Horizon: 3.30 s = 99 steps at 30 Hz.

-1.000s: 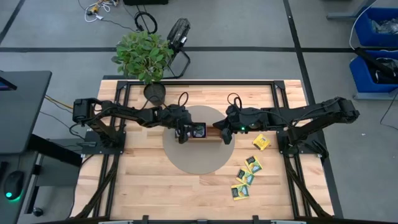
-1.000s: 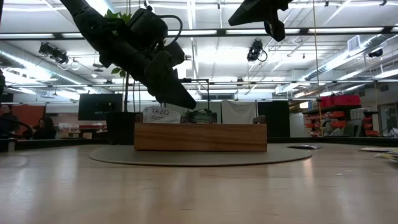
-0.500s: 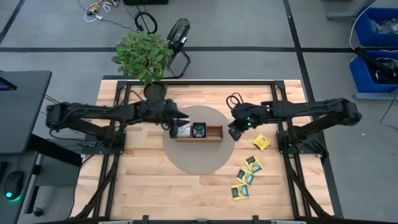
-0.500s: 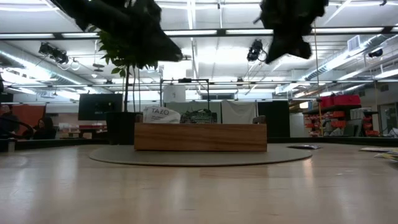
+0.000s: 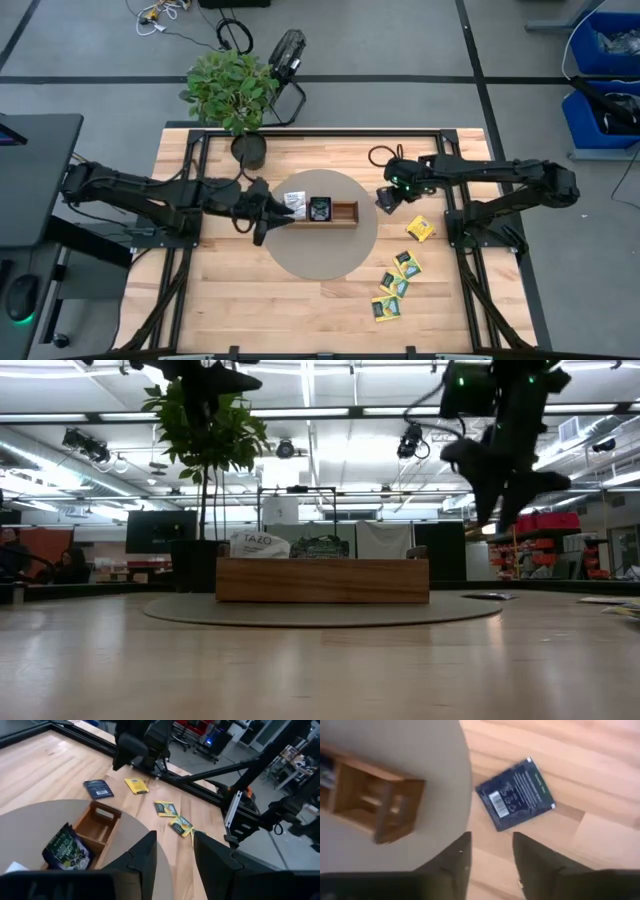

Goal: Pick & Place Tea
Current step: Put the blue tea bag into the middle section of the wooden organizer

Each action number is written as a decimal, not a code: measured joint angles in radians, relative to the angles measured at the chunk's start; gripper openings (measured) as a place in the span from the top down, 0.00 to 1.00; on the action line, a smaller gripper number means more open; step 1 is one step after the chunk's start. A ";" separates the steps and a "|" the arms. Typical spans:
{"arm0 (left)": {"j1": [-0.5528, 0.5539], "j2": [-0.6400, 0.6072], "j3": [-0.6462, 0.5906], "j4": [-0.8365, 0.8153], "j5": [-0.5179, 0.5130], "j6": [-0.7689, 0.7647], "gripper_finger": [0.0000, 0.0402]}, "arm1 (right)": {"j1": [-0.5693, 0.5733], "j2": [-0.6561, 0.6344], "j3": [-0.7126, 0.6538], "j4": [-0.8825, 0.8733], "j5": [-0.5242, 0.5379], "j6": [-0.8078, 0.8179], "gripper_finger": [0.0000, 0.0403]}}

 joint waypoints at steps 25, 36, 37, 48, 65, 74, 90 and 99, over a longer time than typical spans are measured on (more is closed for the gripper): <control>-0.084 0.002 0.138 -0.129 -0.116 -0.078 0.67 | -0.214 0.205 -0.130 0.154 -0.048 -0.166 0.52; -0.106 0.003 0.138 -0.135 -0.133 -0.111 0.67 | -0.288 0.231 -0.132 0.203 -0.088 -0.312 0.52; -0.106 0.003 0.138 -0.135 -0.138 -0.111 0.67 | -0.291 0.231 -0.137 0.213 -0.095 -0.314 0.52; -0.106 0.003 0.138 -0.135 -0.174 -0.111 0.67 | -0.290 0.226 -0.207 0.261 -0.111 -0.294 0.57; -0.103 0.003 0.138 -0.134 -0.188 -0.112 0.67 | -0.288 0.228 -0.215 0.288 -0.017 -0.409 0.99; -0.102 0.003 0.138 -0.134 -0.188 -0.107 0.67 | -0.257 0.128 -0.177 0.295 0.038 -0.408 1.00; -0.091 0.002 0.138 0.023 -0.114 0.006 0.67 | -0.045 -0.106 0.049 0.469 0.001 -0.720 1.00; -0.091 0.002 0.139 0.192 -0.097 0.111 0.67 | 0.091 -0.119 0.068 0.816 -0.144 -0.793 1.00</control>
